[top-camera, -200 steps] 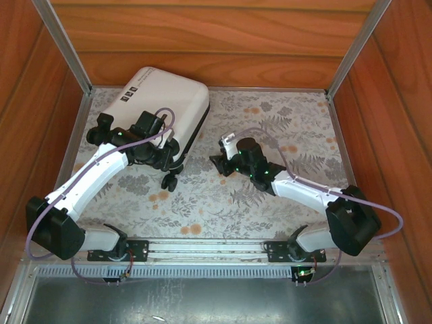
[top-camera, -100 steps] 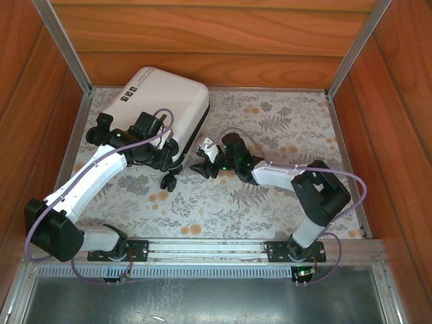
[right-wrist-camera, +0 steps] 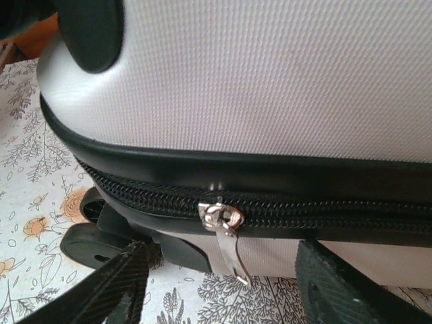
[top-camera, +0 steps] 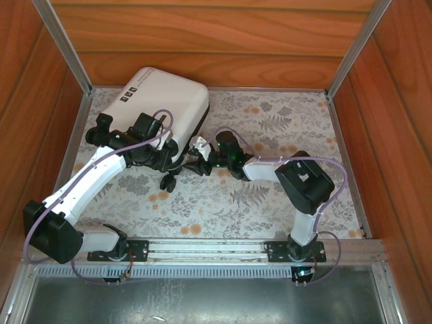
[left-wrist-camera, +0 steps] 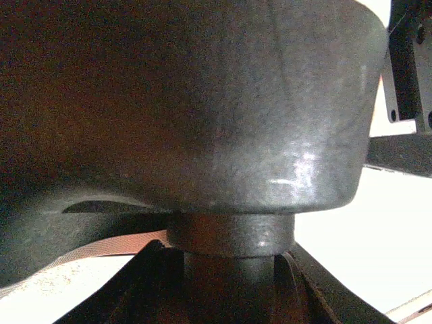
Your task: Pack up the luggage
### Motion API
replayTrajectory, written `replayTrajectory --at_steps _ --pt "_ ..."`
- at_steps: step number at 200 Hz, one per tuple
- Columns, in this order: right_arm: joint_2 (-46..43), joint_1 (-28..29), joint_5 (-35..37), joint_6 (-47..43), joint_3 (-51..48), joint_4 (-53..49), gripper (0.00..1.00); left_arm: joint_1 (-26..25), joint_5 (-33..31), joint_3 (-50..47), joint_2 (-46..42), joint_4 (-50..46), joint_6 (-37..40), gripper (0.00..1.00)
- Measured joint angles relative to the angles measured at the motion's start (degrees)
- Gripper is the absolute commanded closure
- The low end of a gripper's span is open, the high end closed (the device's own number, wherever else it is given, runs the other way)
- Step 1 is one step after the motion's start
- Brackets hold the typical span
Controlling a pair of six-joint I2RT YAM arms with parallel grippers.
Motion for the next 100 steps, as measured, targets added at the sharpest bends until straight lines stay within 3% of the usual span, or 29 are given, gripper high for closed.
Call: replayTrajectory --at_steps 67,87,100 --pt "0.5 -0.1 -0.3 1.8 0.7 0.1 0.57 0.0 0.0 0.0 -0.1 -0.2 0.2 1.0" --pt "0.9 -0.1 -0.2 2.6 0.7 0.8 0.75 0.0 0.0 0.0 -0.1 -0.2 0.2 1.0" --pt "1.1 -0.2 -0.2 3.8 0.7 1.3 0.79 0.0 -0.1 0.0 -0.1 -0.2 0.2 1.0"
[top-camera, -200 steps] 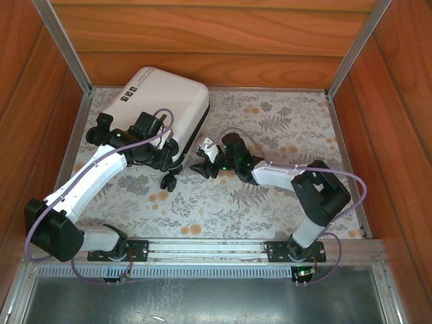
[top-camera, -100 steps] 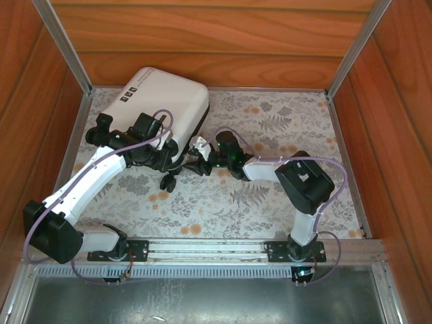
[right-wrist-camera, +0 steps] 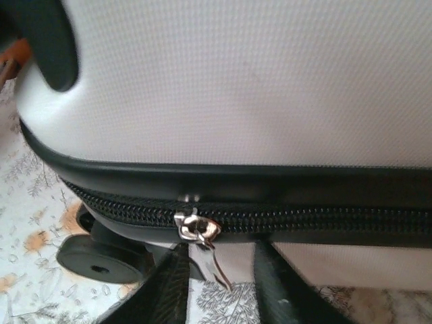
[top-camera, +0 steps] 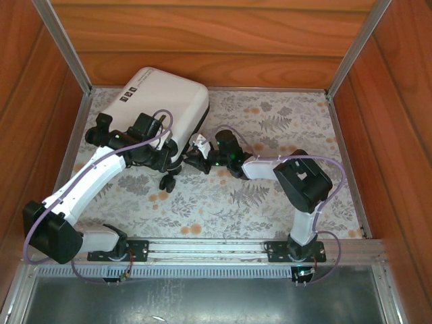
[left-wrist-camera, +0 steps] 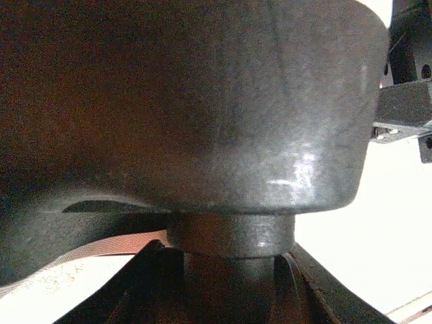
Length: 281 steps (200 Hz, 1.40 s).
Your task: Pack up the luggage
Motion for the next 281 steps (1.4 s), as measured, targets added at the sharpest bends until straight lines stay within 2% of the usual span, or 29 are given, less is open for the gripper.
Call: replayTrajectory --at_steps 37,62,95,119,164,226,281 --pt "1.3 0.0 0.0 3.0 -0.1 3.2 0.88 0.0 0.0 0.0 0.0 -0.1 0.2 1.0" --pt "1.6 0.0 -0.1 4.1 -0.1 3.9 1.0 0.0 0.1 0.0 0.0 -0.1 0.3 1.0" --pt "1.3 0.2 1.8 4.5 -0.9 4.5 1.0 0.0 0.3 -0.7 -0.4 0.5 1.0 1.0" --pt "-0.5 0.6 5.5 3.9 -0.9 1.1 1.0 -0.5 0.1 -3.3 -2.7 3.2 3.6 1.0" --pt "-4.9 -0.2 10.2 1.5 -0.3 -10.5 1.0 -6.9 -4.7 -9.6 -9.9 6.8 9.0 1.0" --pt "-8.0 -11.8 8.2 2.7 2.4 -26.3 1.0 -11.6 -4.5 -16.2 -18.5 9.8 18.7 1.0" --pt "-8.2 -25.2 4.9 3.6 6.8 -39.3 1.0 -15.4 -4.3 -21.1 -26.6 10.5 26.4 1.0"
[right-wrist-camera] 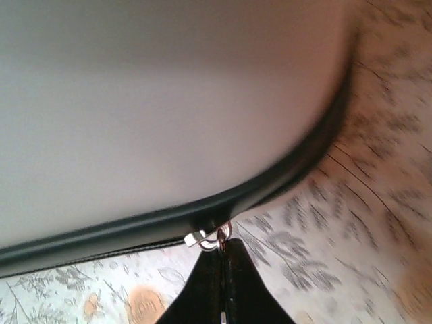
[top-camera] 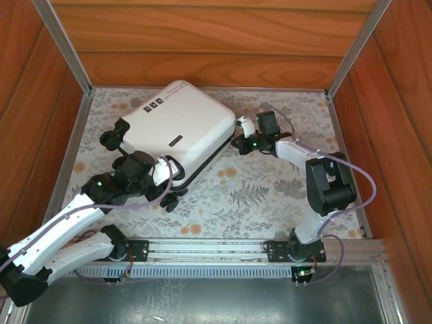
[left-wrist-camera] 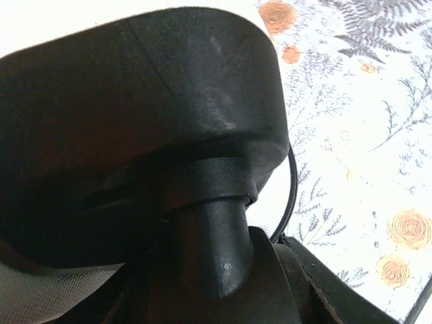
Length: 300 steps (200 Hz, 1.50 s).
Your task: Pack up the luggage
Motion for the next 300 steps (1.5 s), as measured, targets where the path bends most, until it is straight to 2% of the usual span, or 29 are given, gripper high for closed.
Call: replayTrajectory --at_steps 39,87,157,199,233,264,271,281,285,292,300 --pt "3.6 -8.2 -5.4 0.3 7.0 -9.9 1.0 -4.1 -0.2 -2.6 -2.3 3.0 4.4 1.0" --pt "11.4 -10.1 -11.3 -6.7 17.1 -17.4 1.0 -6.6 -3.4 -4.6 -3.0 7.1 6.9 1.0" --pt "22.2 -9.9 -21.5 -13.9 28.1 -17.4 1.0 -6.8 -4.4 -6.7 -6.1 8.6 9.5 1.0" --pt "24.6 -9.8 -24.3 -16.1 30.3 -16.1 1.0 -6.8 -4.5 -8.3 -8.2 9.9 11.7 1.0" --pt "27.1 -9.2 -27.8 -16.1 30.7 -9.3 1.0 -6.8 -4.5 -8.9 -9.1 10.6 13.0 1.0" --pt "28.4 -7.9 -28.0 -16.0 30.8 -2.5 1.0 -6.8 -4.8 -9.0 -9.3 10.6 13.8 1.0" --pt "28.6 -7.7 -28.0 -15.8 30.7 -1.0 1.0 -6.9 -5.1 -9.0 -9.4 10.6 14.1 0.88" --pt "28.8 -7.4 -28.0 -15.3 30.5 0.8 1.0 -7.4 -6.2 -9.5 -10.1 11.1 14.3 0.57" --pt "28.8 -7.3 -27.9 -15.0 30.3 1.6 1.0 -7.6 -6.7 -9.8 -10.5 11.4 14.3 0.48" --pt "28.8 -7.1 -28.0 -14.4 29.6 3.4 1.0 -8.0 -7.4 -10.5 -11.4 12.0 14.6 0.4" --pt "28.8 -6.9 -27.9 -13.6 28.9 5.8 1.0 -8.7 -6.7 -11.2 -12.8 12.1 16.0 0.36"
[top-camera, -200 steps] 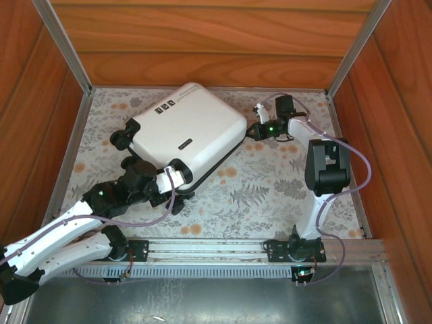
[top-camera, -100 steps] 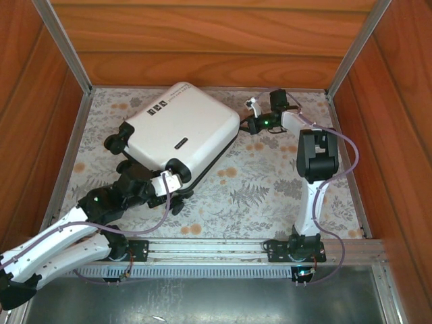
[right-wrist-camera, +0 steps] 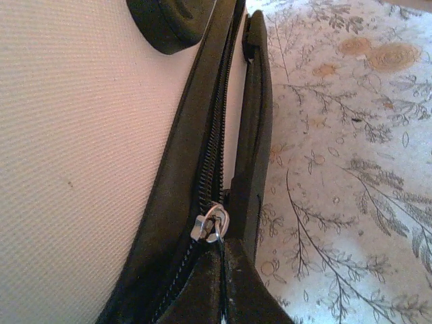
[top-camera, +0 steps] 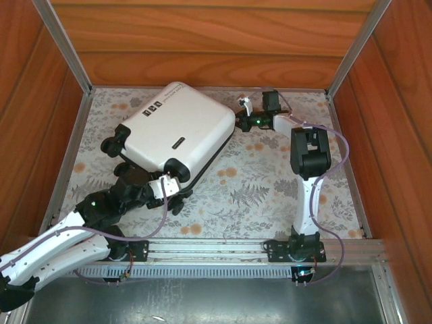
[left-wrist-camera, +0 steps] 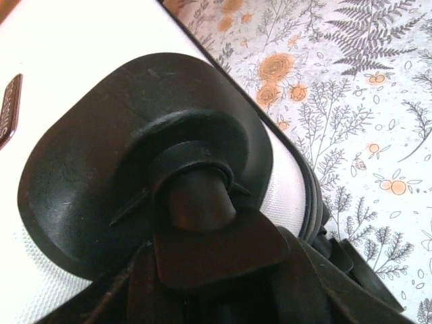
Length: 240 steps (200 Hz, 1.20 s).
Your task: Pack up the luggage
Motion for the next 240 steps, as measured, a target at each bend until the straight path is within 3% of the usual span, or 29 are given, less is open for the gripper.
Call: replayTrajectory --at_steps 31,46,66,89,100,131,144,158,171,180,200,211,222,240 --pt "0.0 0.8 2.5 1.5 -1.3 7.6 1.0 -4.0 3.0 -0.7 -7.2 0.0 1.7 0.29" --pt "0.0 0.5 4.8 1.6 -1.6 10.7 1.0 -4.6 2.8 -0.7 -10.0 -0.2 0.5 0.09" --pt "0.0 -0.9 6.8 1.5 -2.0 13.1 1.0 -4.9 -1.6 -0.6 -13.5 0.7 -5.1 0.0" --pt "0.0 -2.3 8.0 1.1 -2.1 14.0 1.0 -4.9 -12.9 2.1 -16.0 2.0 -15.7 0.0" --pt "0.0 -2.8 8.2 0.9 -2.5 14.7 1.0 -4.9 -21.5 5.2 -15.7 2.1 -22.1 0.0" --pt "-0.8 -3.2 8.3 -0.3 -3.9 15.9 1.0 -4.8 -46.3 16.3 -10.3 -4.0 -39.8 0.13" --pt "-1.1 -3.1 8.3 -0.8 -4.6 16.3 1.0 -4.4 -52.9 19.4 -6.4 -8.2 -46.4 0.13" --pt "-2.0 -3.1 8.2 -1.4 -5.8 16.5 1.0 -1.2 -56.0 21.7 -1.6 -12.7 -52.0 0.13" --pt "-3.2 -3.0 7.9 -2.0 -7.5 16.4 1.0 6.6 -54.0 23.7 3.1 -16.3 -55.4 0.13" --pt "-4.1 -2.9 7.6 -2.5 -8.7 16.3 1.0 15.5 -49.5 25.1 6.3 -18.0 -57.2 0.14" --pt "-6.2 -2.6 7.4 -3.3 -11.6 16.4 1.0 38.5 -32.6 28.1 14.0 -20.5 -59.9 0.16" --pt "-7.4 -2.5 7.1 -3.7 -13.2 16.3 1.0 47.0 -24.2 29.9 18.8 -21.7 -60.8 0.16" --pt "-8.6 -2.3 7.0 -4.0 -14.8 16.2 1.0 50.8 -18.2 32.0 24.0 -22.7 -61.3 0.16" --pt "-10.5 -1.7 6.8 -4.9 -17.0 15.5 1.0 52.1 -10.6 36.2 32.2 -23.3 -61.6 0.21"
